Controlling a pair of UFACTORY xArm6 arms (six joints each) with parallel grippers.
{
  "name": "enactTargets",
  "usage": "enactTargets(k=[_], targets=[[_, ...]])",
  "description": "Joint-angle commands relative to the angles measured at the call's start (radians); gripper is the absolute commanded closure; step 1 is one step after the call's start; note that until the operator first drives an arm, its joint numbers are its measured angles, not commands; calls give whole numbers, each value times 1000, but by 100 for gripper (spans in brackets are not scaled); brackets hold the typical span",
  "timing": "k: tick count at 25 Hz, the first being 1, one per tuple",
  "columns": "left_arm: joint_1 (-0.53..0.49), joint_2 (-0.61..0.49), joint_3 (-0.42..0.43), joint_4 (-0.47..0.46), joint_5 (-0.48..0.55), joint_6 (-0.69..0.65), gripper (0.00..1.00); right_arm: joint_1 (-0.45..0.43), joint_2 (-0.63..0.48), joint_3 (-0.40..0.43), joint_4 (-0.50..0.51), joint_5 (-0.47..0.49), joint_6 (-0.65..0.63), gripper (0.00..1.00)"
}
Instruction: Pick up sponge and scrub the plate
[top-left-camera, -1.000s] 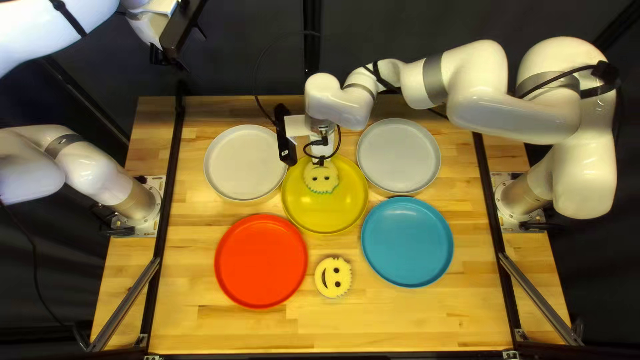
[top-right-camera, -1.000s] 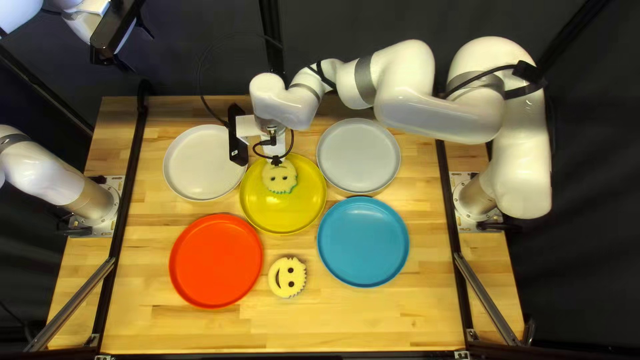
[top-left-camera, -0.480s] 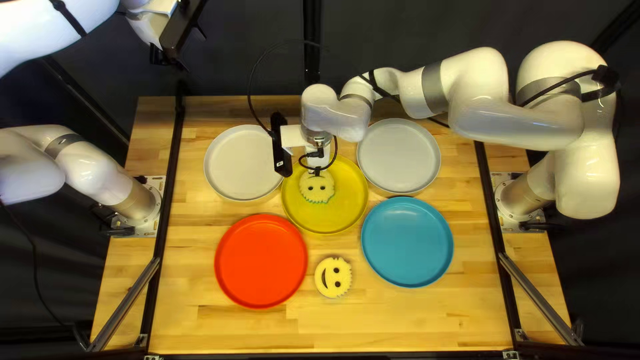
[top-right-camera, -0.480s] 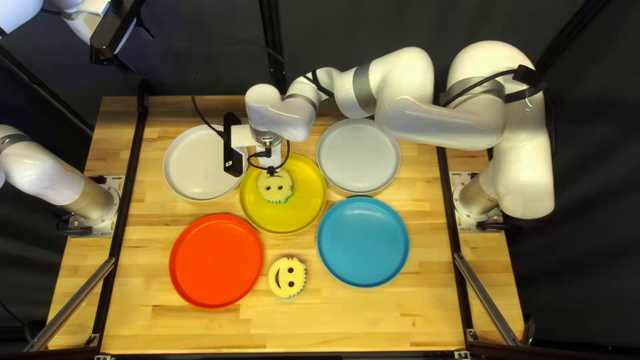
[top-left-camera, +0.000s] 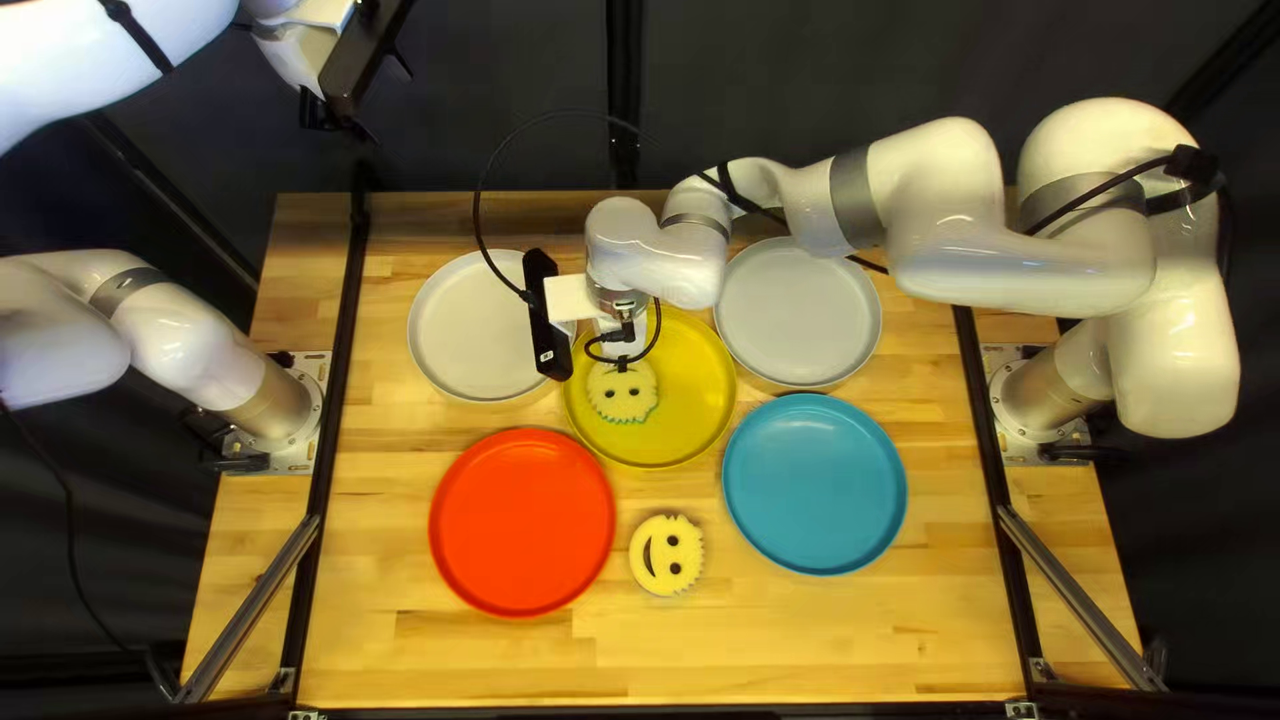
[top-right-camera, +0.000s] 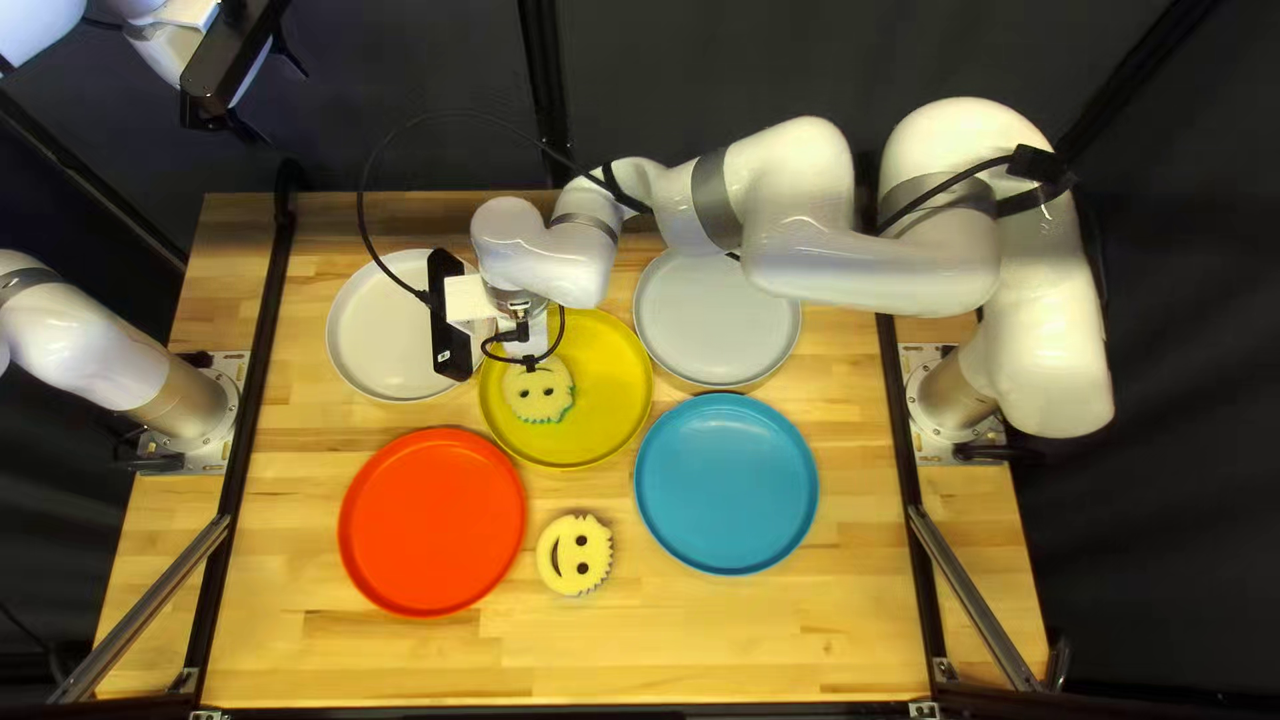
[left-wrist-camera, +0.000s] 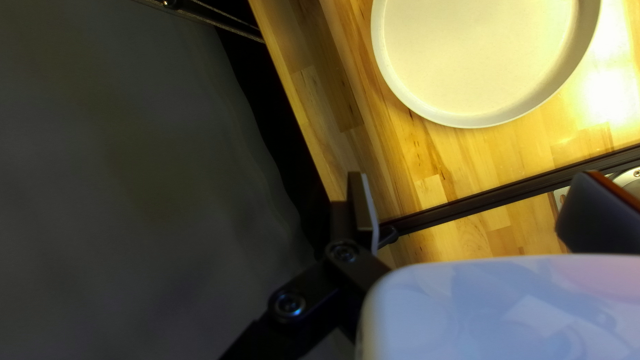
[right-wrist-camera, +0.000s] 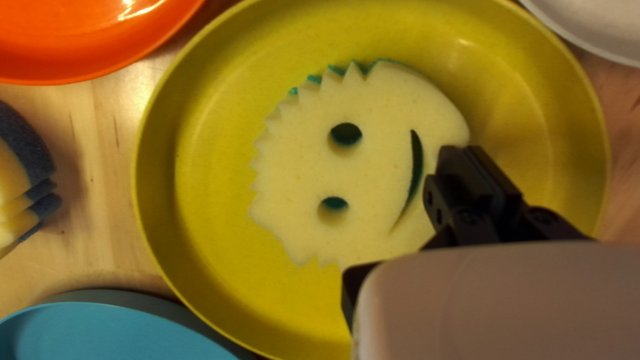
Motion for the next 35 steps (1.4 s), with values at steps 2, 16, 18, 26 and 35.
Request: enactTargets(k=[2, 16, 18, 26, 35], targets=[[0, 0, 0, 0, 0, 0, 0, -14, -26, 23, 6, 12, 0, 100], [0, 0, 0, 0, 0, 0, 0, 138, -75, 100, -47, -64, 122, 100], [0, 0, 0, 0, 0, 0, 0, 148, -89, 123, -54, -81, 126, 100], [0, 0, 0, 0, 0, 0, 0, 89, -181, 278, -51, -218, 8, 100], [0, 0, 0, 0, 0, 0, 0, -2, -172, 273, -40, -233, -86, 100]])
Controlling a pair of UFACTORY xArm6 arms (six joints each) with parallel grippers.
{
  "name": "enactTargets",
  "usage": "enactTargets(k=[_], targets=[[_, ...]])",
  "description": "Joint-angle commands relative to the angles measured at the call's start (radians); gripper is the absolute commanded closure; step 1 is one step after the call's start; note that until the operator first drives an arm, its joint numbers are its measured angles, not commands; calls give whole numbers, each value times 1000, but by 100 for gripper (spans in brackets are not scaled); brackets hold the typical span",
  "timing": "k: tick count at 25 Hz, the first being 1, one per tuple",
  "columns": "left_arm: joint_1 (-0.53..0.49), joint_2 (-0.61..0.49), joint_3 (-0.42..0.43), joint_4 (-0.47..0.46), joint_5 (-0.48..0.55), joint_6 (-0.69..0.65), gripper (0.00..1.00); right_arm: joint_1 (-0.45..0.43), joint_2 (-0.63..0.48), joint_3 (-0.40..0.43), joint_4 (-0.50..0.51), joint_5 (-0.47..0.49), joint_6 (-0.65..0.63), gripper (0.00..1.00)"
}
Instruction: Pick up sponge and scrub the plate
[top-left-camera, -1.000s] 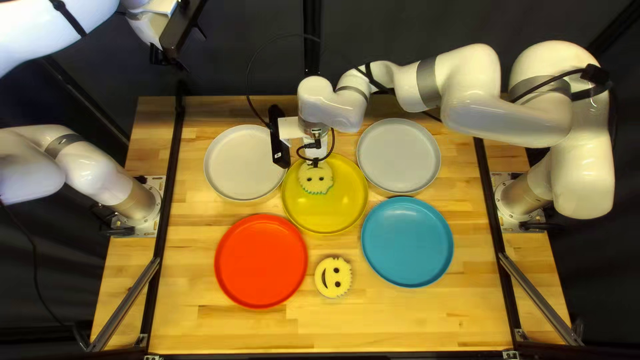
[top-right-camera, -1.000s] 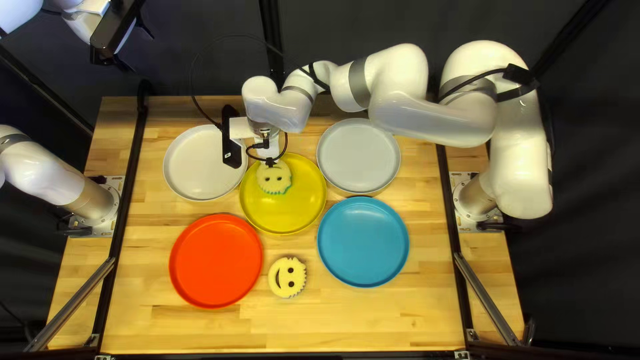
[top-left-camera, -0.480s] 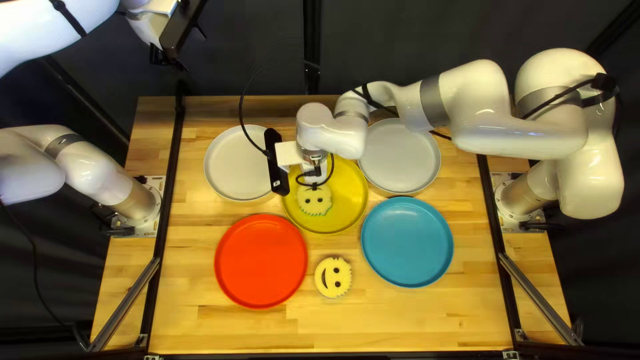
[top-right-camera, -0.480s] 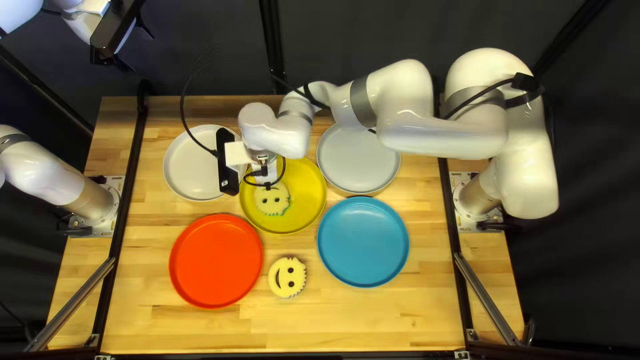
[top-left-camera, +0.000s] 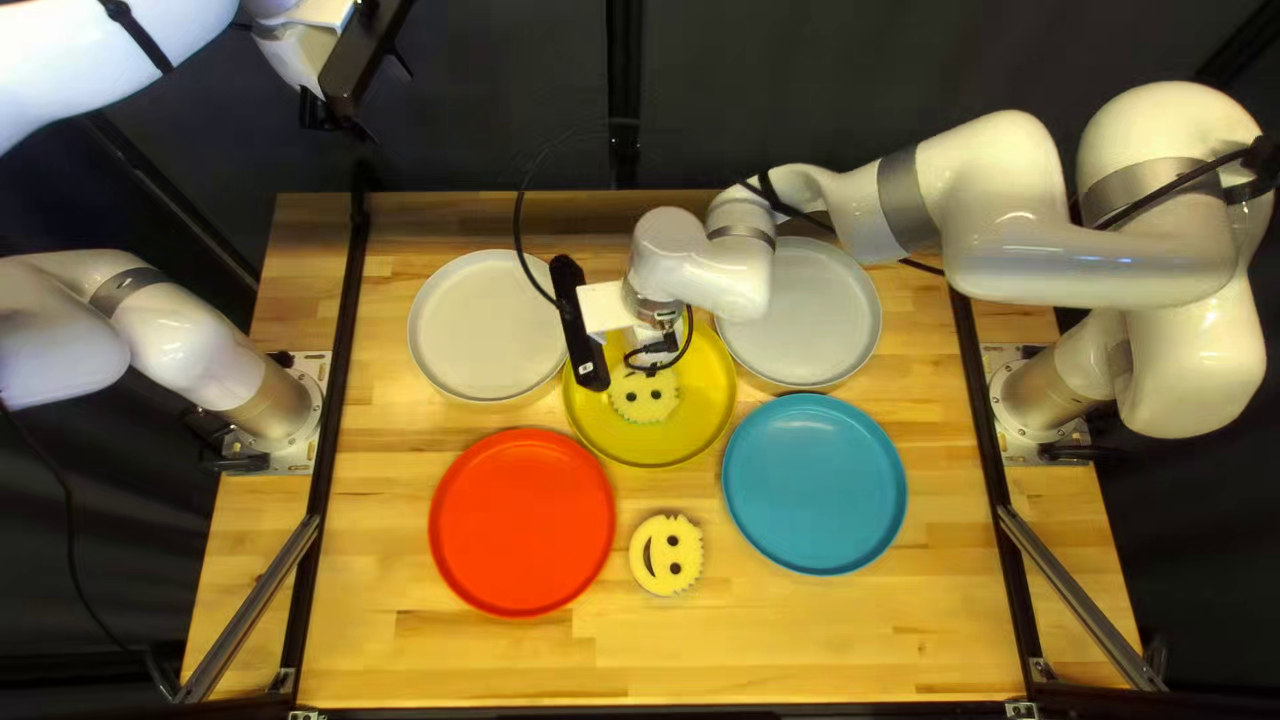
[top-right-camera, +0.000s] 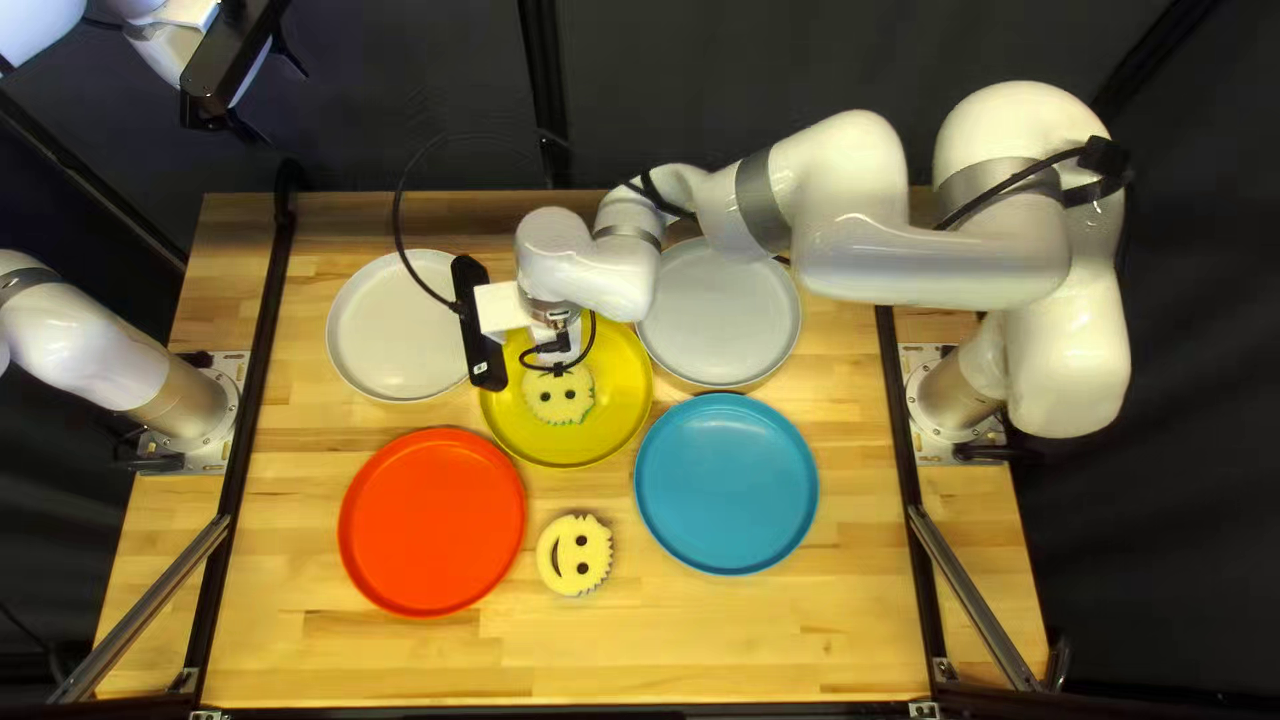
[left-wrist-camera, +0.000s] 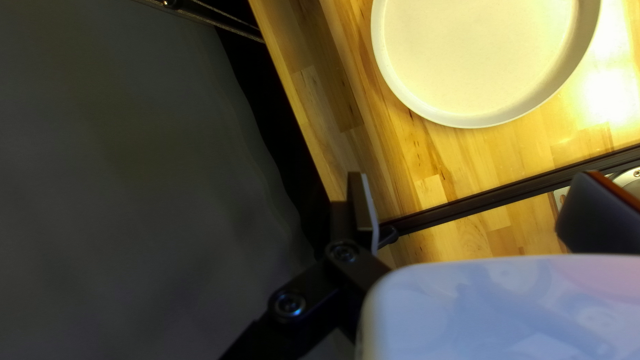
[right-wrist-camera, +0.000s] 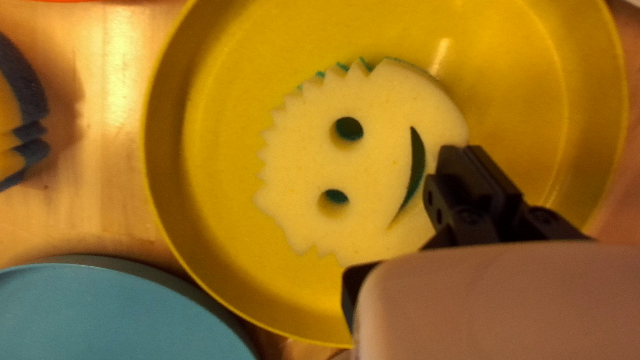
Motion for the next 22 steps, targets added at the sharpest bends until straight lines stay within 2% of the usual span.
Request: enactTargets(k=[1, 7, 15, 22], targets=[[0, 0, 0, 0, 0, 0, 0, -33, 6, -17, 14, 17, -32, 100], [0, 0, 0, 0, 0, 0, 0, -6, 14, -33, 21, 45, -3, 100], [0, 0, 0, 0, 0, 0, 0, 112, 36, -48, -8, 41, 90, 100], [0, 0, 0, 0, 0, 0, 0, 151, 12, -17, -40, 30, 119, 100]])
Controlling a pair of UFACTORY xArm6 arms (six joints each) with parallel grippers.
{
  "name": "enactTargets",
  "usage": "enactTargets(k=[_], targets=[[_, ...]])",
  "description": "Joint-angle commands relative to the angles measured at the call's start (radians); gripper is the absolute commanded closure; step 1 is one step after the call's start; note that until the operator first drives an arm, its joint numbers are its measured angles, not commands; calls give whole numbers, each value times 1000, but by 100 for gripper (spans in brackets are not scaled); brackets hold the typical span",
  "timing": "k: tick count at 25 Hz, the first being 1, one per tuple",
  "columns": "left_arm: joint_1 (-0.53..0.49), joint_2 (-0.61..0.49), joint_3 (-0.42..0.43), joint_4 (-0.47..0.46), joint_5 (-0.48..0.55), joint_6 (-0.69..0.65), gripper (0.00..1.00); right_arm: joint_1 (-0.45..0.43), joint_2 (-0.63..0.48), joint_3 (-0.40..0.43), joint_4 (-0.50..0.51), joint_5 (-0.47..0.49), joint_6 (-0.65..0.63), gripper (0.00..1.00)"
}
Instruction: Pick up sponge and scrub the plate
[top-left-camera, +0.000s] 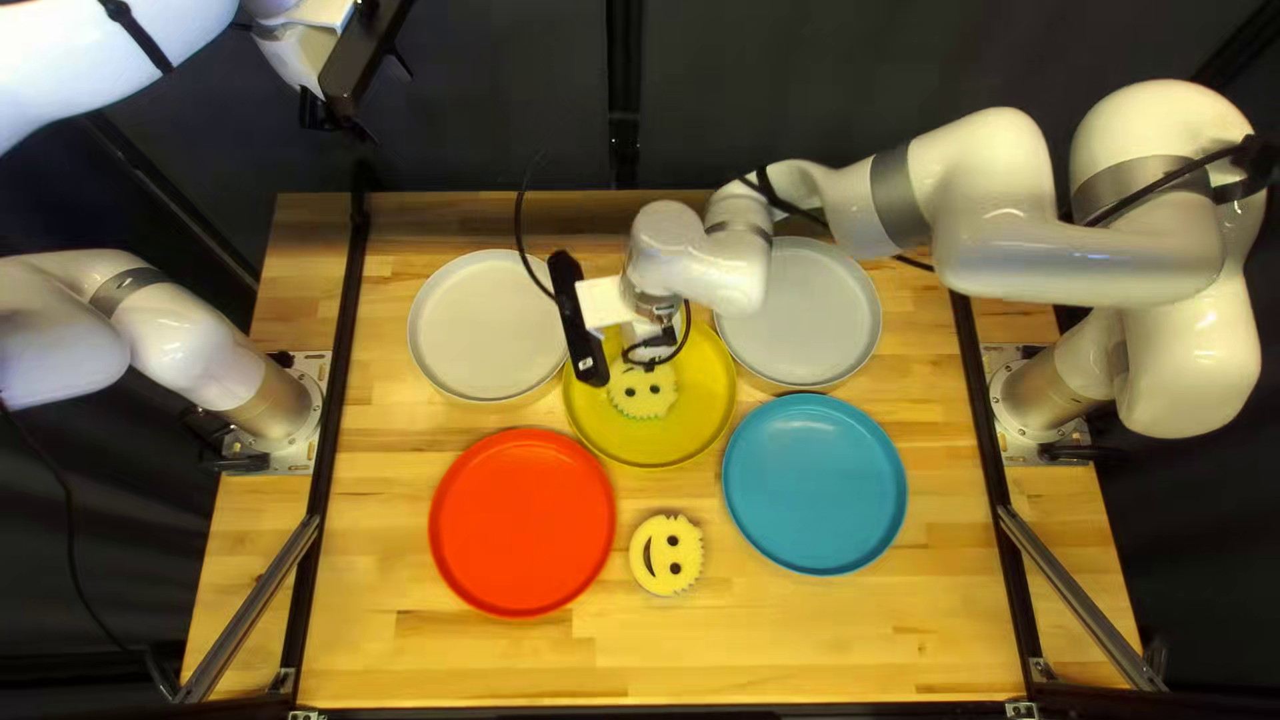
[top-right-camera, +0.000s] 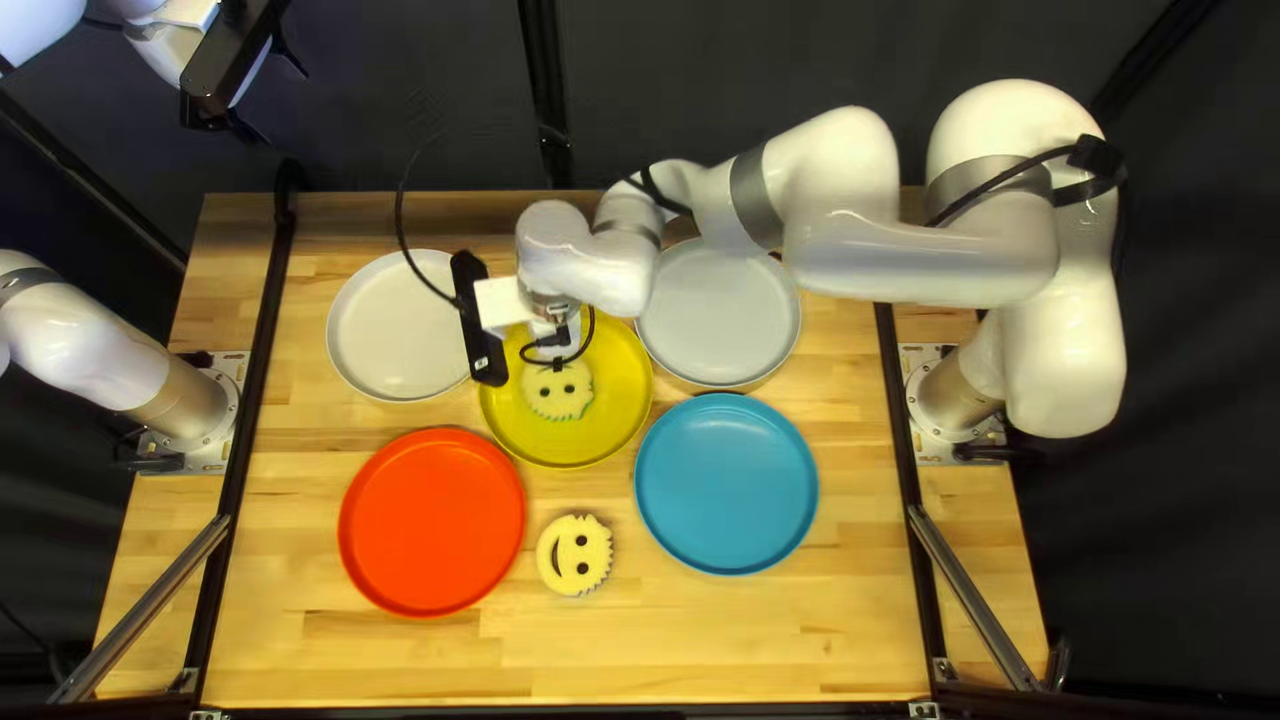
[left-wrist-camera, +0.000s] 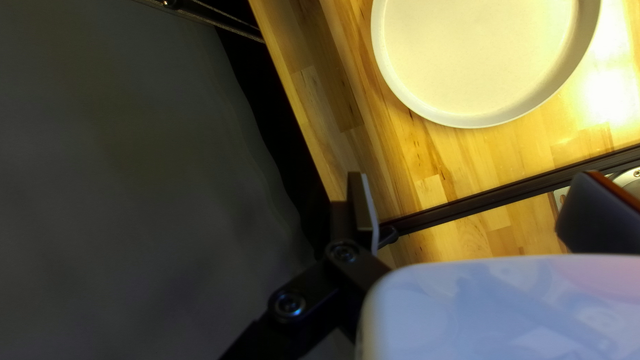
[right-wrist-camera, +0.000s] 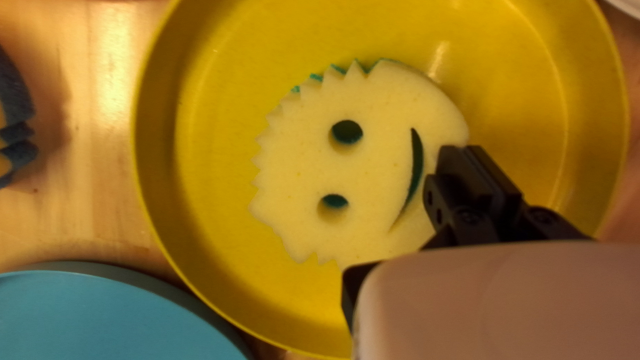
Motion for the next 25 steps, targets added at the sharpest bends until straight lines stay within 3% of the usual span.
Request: enactTargets(k=[1, 7, 14, 20, 25], targets=[[0, 0, 0, 0, 0, 0, 0, 0, -16, 24, -19, -12, 0, 100], [0, 0, 0, 0, 0, 0, 0, -59, -53, 81, -76, -55, -46, 100], [0, 0, 0, 0, 0, 0, 0, -153, -37, 62, -66, -65, -146, 100], [0, 0, 0, 0, 0, 0, 0, -160, -52, 77, -70, -72, -151, 100], [0, 0, 0, 0, 0, 0, 0, -110, -83, 144, -69, -118, -127, 100]])
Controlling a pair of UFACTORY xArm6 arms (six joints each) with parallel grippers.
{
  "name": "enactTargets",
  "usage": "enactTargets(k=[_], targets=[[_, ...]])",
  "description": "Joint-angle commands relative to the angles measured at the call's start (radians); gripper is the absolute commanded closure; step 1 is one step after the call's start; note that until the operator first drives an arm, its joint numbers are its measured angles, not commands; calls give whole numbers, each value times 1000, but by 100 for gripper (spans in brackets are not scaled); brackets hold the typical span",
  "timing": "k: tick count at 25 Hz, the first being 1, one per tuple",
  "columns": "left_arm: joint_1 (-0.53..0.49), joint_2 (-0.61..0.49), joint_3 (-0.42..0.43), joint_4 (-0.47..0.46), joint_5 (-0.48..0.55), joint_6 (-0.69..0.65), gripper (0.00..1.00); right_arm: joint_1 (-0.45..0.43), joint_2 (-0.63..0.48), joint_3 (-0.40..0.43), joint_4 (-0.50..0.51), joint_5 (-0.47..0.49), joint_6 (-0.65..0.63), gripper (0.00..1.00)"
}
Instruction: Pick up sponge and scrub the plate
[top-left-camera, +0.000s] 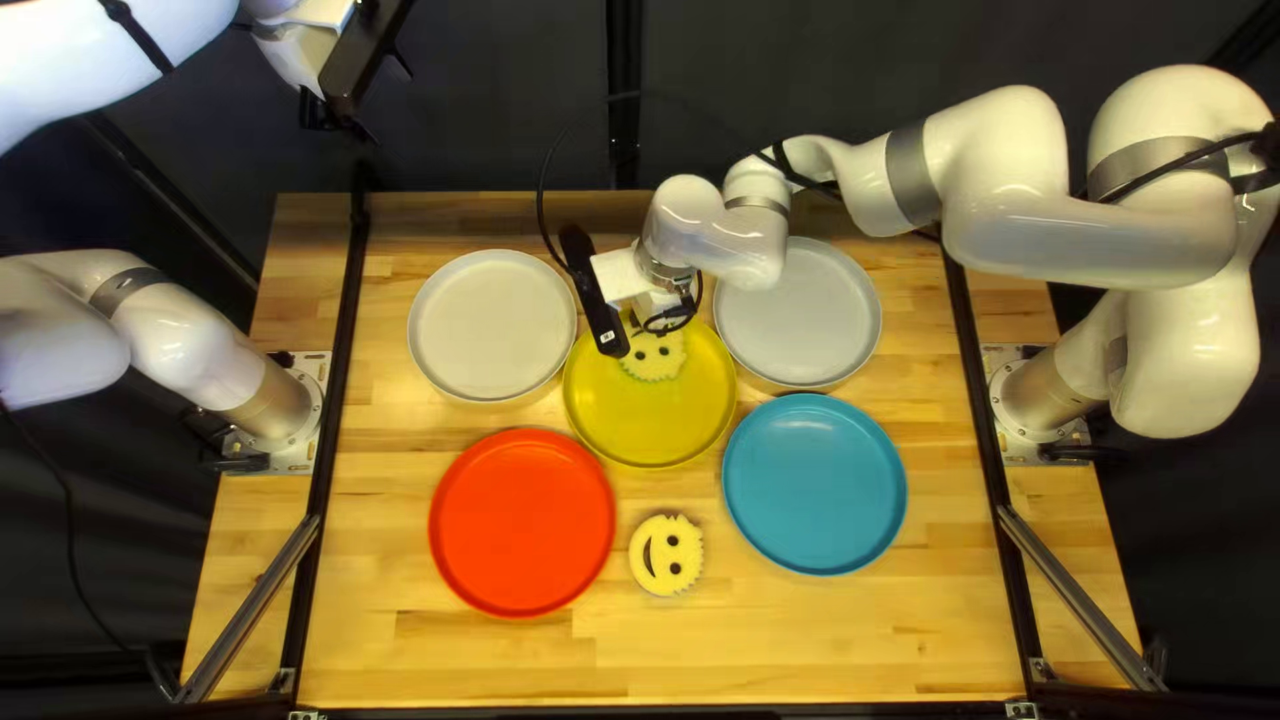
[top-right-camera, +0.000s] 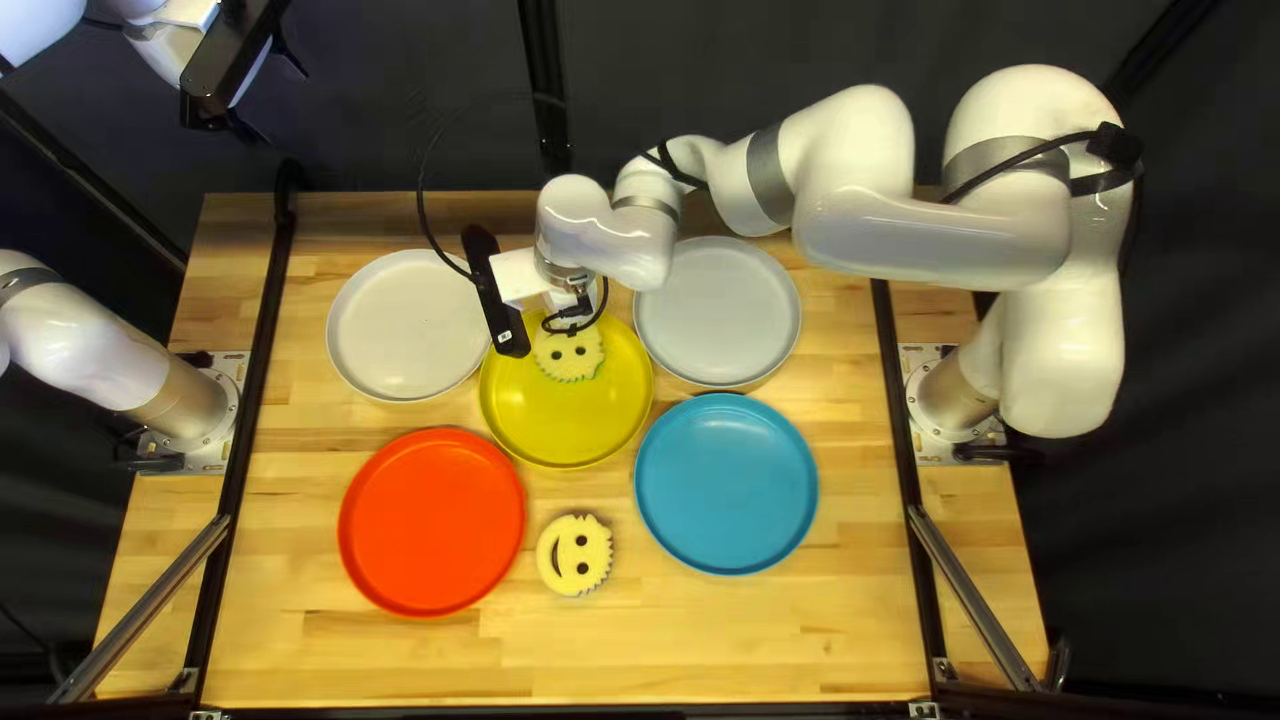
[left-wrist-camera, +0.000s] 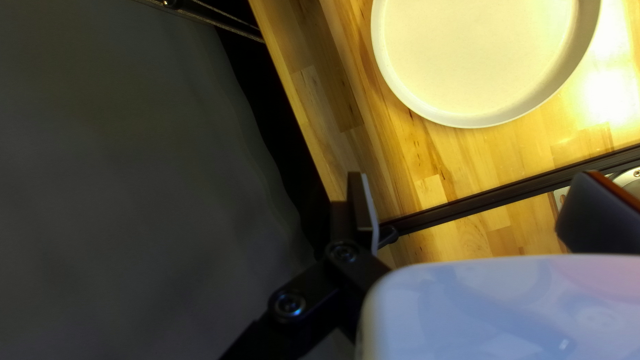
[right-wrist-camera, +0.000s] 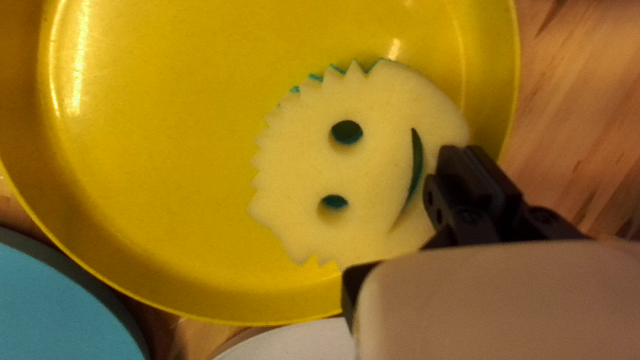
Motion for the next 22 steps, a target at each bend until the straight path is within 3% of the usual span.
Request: enactTargets(k=[1, 6, 9, 22], targets=[[0, 0, 0, 0, 0, 0, 0, 51, -20, 48, -6, -38, 30, 100], [0, 0, 0, 0, 0, 0, 0, 124, -32, 74, -13, -33, 75, 100], [0, 0, 0, 0, 0, 0, 0, 124, -30, 67, -6, -17, 59, 100], [0, 0, 0, 0, 0, 0, 0, -40, 14, -2, 69, 6, -134, 100]])
